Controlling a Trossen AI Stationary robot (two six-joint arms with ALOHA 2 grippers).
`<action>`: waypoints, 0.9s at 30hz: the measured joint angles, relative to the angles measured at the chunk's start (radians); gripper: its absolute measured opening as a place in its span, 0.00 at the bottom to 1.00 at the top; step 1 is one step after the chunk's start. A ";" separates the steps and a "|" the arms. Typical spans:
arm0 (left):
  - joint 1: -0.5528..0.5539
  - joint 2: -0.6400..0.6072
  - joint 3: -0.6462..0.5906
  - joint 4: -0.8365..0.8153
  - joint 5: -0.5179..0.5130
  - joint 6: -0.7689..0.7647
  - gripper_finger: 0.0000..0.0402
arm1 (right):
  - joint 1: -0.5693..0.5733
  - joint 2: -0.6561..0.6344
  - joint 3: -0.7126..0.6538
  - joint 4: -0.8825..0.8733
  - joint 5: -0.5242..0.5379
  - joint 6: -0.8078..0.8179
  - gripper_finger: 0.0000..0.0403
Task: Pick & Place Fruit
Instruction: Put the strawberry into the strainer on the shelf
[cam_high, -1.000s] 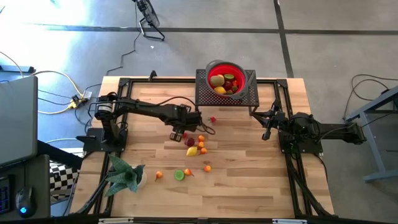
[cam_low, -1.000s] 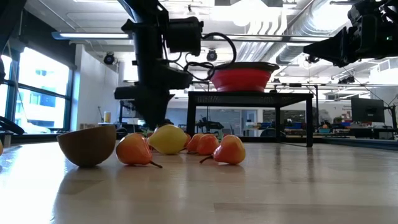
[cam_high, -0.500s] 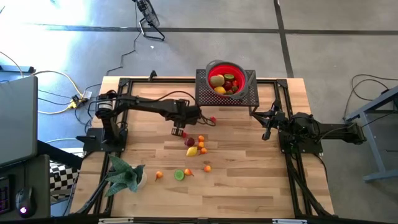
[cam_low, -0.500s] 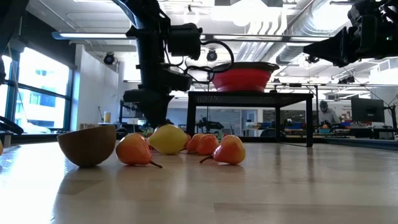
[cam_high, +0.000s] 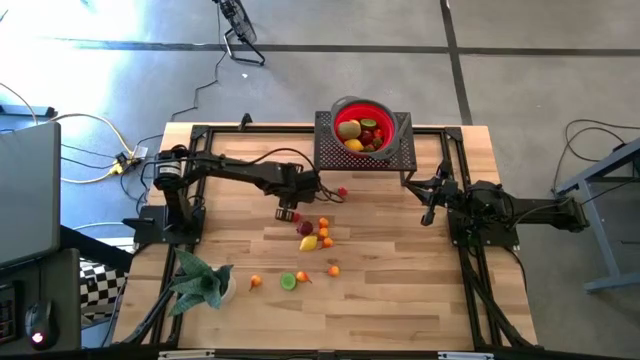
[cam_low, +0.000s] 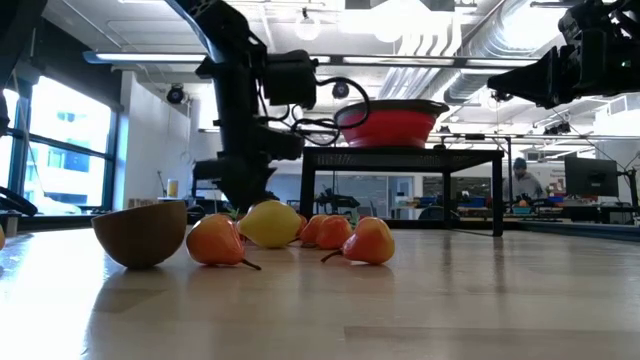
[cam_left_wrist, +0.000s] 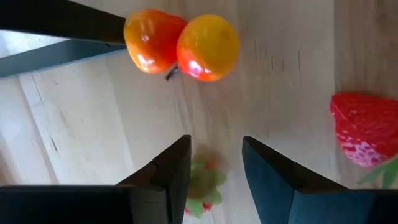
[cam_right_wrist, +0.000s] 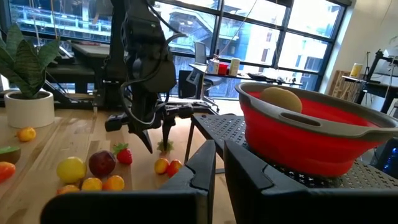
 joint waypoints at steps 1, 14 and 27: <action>0.000 0.000 -0.006 0.008 -0.002 0.000 0.34 | 0.000 0.000 0.000 0.000 0.000 0.000 0.07; 0.000 0.000 -0.041 0.048 -0.079 0.000 0.34 | 0.000 0.000 0.000 0.000 0.000 0.000 0.07; 0.000 0.000 -0.041 0.045 -0.081 0.000 0.30 | 0.000 0.000 0.000 0.000 0.000 0.000 0.07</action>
